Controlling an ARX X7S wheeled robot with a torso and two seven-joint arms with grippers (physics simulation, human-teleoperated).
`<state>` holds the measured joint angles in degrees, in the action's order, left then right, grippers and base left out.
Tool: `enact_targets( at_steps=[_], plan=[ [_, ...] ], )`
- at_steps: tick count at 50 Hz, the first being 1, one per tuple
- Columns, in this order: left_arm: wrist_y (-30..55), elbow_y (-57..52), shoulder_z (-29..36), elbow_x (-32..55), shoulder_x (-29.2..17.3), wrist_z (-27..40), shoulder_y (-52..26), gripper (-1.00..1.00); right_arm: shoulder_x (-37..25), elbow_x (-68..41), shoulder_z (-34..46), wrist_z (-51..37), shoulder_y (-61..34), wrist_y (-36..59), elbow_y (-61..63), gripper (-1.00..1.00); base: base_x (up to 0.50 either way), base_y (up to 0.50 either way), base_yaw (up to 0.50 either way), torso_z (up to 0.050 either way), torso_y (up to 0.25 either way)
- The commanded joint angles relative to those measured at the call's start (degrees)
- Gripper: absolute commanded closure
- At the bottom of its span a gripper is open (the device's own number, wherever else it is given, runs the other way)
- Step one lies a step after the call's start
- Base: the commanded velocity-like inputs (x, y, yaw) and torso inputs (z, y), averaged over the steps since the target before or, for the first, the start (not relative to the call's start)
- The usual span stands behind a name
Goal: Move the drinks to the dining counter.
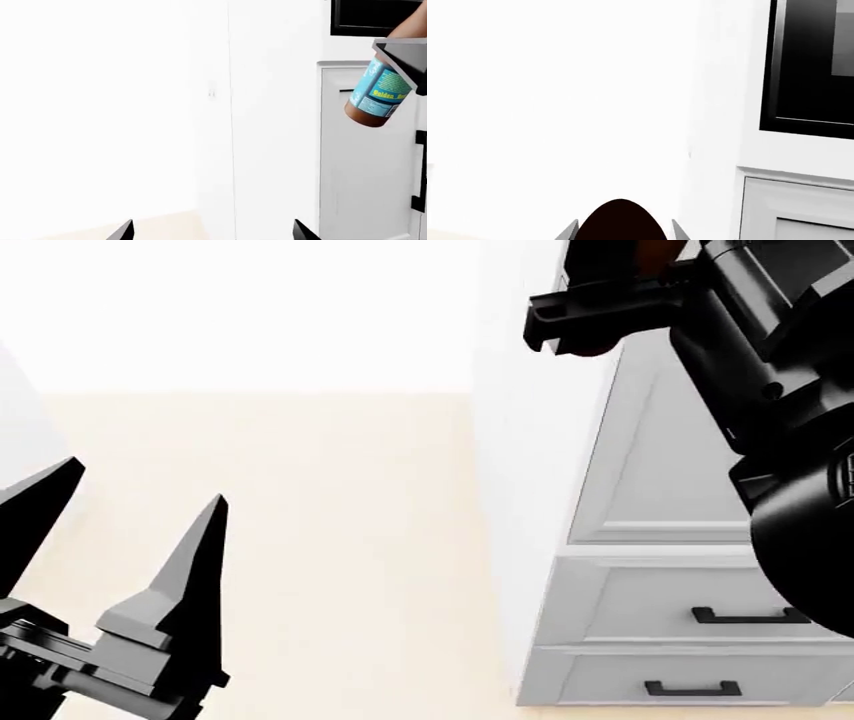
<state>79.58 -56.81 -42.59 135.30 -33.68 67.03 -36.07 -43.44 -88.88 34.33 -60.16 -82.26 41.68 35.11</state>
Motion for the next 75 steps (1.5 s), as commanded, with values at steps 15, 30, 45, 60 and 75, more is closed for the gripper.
enact_targets(
  at_steps=[15,30,45,60,75],
  plan=[
    [0.45,0.01,-0.43,-0.16,0.29,-0.40,0.31,-1.00,-0.41,0.87,-0.19,0.02,-0.19,0.79,0.36,1.00,0.18,0.50,0.00,0.000,0.001],
    [-0.23,-0.14,0.14,-0.08,-0.15,-0.05,-0.03,-1.00,-0.18,0.42,0.08,-0.02,-1.15,1.40,-0.08,1.00,0.17,0.50,0.00,0.000,0.001],
    [-0.05,0.00,-0.01,-0.02,-0.07,-0.05,0.00,-1.00,-0.46,0.44,0.16,-0.08,-0.87,1.41,0.02,1.00,0.08,0.50,0.00,0.000,0.001],
    [0.17,-0.04,-0.49,0.05,0.01,-0.18,0.25,-1.00,-0.61,0.30,0.23,-0.16,-0.49,1.31,0.03,1.00,0.00,0.50,0.00,0.001,0.000],
    [-0.23,-0.12,-0.19,0.20,-0.29,-0.02,0.04,-1.00,-0.34,-0.16,0.41,-0.38,-1.29,1.71,-0.27,1.00,0.00,0.50,0.00,0.000,0.001]
  ],
)
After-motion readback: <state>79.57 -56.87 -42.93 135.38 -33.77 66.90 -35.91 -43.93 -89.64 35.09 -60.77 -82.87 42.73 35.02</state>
